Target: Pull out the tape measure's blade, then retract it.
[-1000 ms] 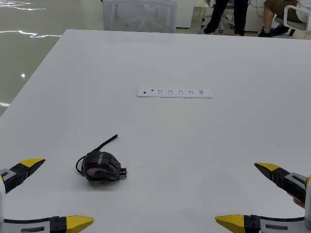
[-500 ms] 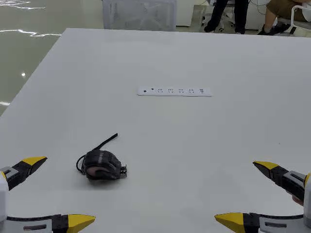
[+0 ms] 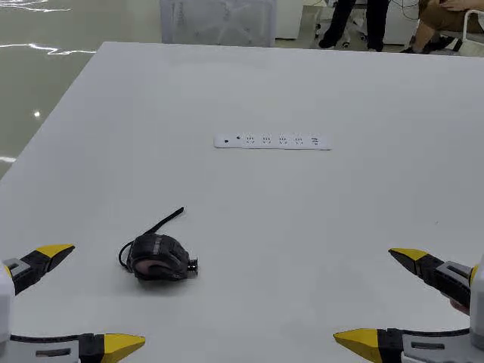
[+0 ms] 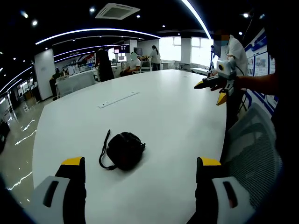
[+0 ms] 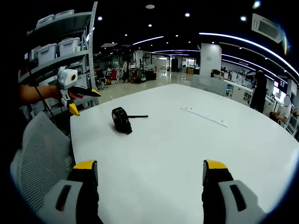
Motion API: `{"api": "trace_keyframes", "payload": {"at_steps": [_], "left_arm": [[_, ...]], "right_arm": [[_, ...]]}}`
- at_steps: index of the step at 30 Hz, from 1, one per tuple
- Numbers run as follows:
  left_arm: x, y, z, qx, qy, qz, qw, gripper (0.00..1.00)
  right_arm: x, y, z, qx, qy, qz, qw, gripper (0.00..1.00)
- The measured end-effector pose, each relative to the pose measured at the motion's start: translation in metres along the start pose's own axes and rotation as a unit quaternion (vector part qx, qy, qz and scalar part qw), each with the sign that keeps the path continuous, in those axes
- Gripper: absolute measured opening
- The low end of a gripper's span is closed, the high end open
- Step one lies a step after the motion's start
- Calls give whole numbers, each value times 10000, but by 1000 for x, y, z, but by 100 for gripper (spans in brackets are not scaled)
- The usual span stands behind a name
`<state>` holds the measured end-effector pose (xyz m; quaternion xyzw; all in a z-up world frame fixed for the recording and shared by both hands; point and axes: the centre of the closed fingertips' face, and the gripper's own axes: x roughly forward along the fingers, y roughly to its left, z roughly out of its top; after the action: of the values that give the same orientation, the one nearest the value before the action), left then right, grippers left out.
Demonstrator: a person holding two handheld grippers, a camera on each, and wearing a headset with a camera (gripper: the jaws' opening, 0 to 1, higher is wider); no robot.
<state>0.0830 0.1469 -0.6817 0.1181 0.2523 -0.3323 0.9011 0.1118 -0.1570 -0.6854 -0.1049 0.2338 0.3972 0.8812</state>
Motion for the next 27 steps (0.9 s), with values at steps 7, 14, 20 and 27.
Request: {"api": "trace_keyframes", "payload": {"at_steps": [7,14,20,27], "left_arm": [[3,7,3,137,46,-49,9999,97],[9,12,3,277,178,-184,9993,96],[13,16,0,381,279,-288,9985,93],[18,25,-3,513,387,-374,9972,89]], "right_arm": [[10,-1,4,-108,49,163,9998,96],[22,4,5,-230,135,487,9985,93],[34,3,5,-381,190,661,9969,91],[44,4,10,-607,154,872,9942,86]]}}
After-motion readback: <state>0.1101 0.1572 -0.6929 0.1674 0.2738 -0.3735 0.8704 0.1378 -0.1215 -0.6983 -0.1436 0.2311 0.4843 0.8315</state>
